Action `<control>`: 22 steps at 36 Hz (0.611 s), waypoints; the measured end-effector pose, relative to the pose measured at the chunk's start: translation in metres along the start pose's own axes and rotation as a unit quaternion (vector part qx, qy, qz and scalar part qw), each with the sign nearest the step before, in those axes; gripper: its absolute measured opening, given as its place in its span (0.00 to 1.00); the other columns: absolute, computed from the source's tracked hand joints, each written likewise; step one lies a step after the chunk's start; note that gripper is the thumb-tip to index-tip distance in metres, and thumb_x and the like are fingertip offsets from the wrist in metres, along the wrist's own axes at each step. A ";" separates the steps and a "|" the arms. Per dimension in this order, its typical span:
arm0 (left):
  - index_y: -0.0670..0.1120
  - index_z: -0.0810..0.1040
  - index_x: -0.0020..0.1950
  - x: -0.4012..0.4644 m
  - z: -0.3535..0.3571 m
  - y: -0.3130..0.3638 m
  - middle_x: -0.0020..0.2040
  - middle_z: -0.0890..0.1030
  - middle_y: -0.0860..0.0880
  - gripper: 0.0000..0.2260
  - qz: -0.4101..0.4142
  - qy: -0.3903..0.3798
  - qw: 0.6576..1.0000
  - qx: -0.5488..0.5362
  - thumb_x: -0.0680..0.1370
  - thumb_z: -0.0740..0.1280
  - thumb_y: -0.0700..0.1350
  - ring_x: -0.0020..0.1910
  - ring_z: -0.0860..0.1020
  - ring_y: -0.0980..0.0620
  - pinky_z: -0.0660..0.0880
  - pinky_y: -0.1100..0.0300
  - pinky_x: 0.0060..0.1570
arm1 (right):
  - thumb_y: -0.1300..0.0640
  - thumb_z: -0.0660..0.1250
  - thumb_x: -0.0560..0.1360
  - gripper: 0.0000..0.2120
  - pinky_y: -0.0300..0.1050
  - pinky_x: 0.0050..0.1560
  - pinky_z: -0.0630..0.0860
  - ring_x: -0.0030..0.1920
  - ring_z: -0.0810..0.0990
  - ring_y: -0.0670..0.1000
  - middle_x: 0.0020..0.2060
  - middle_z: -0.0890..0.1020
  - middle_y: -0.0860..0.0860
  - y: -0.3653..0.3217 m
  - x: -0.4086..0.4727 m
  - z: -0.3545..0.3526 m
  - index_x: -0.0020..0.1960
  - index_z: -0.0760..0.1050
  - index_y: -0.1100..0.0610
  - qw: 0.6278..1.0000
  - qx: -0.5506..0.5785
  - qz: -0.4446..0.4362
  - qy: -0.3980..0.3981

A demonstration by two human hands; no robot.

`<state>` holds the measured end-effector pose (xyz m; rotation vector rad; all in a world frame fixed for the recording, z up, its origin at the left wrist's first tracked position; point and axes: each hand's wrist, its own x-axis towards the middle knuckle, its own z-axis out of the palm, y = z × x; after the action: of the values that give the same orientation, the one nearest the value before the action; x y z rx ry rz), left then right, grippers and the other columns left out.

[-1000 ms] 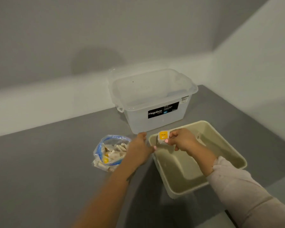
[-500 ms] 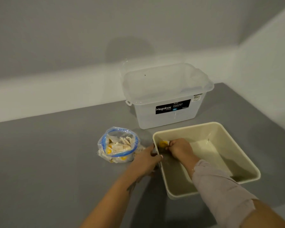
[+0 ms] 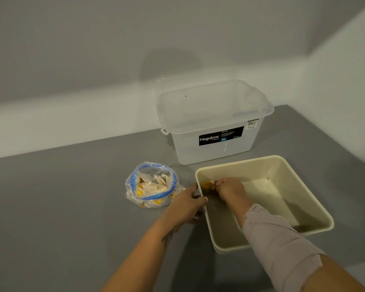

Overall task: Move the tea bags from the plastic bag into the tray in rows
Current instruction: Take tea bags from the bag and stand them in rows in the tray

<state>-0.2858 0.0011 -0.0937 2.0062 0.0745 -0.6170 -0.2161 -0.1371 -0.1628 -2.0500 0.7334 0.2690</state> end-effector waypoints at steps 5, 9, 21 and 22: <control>0.54 0.58 0.75 0.002 0.000 -0.001 0.63 0.75 0.46 0.25 -0.004 -0.002 1.000 0.002 0.80 0.61 0.48 0.53 0.80 0.49 0.80 0.54 0.50 | 0.54 0.64 0.78 0.08 0.45 0.49 0.67 0.37 0.70 0.50 0.39 0.74 0.53 -0.002 0.001 -0.006 0.44 0.72 0.57 0.998 -0.063 -0.019 -0.019; 0.54 0.57 0.75 0.002 0.000 0.000 0.63 0.75 0.46 0.25 -0.003 -0.002 1.000 0.002 0.80 0.62 0.48 0.53 0.80 0.49 0.80 0.54 0.49 | 0.53 0.67 0.76 0.08 0.46 0.51 0.69 0.43 0.72 0.53 0.43 0.76 0.53 -0.004 0.002 -0.008 0.48 0.75 0.58 0.996 -0.081 -0.012 -0.027; 0.55 0.57 0.75 0.001 -0.002 -0.001 0.64 0.75 0.45 0.25 0.001 -0.008 1.000 0.014 0.80 0.62 0.49 0.54 0.80 0.48 0.80 0.53 0.50 | 0.49 0.65 0.77 0.12 0.46 0.50 0.71 0.43 0.74 0.54 0.43 0.76 0.56 -0.008 -0.003 -0.001 0.47 0.72 0.59 0.998 -0.051 0.037 0.013; 0.55 0.58 0.75 0.001 -0.003 -0.001 0.64 0.75 0.45 0.25 0.001 -0.007 1.000 0.016 0.80 0.62 0.49 0.54 0.80 0.48 0.80 0.53 0.50 | 0.49 0.65 0.77 0.12 0.46 0.49 0.71 0.43 0.74 0.54 0.43 0.76 0.56 -0.008 -0.003 -0.002 0.47 0.72 0.59 0.998 -0.054 0.034 0.011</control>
<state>-0.2839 0.0035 -0.0939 2.0315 0.0539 -0.6340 -0.2140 -0.1340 -0.1545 -2.1354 0.8194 0.3329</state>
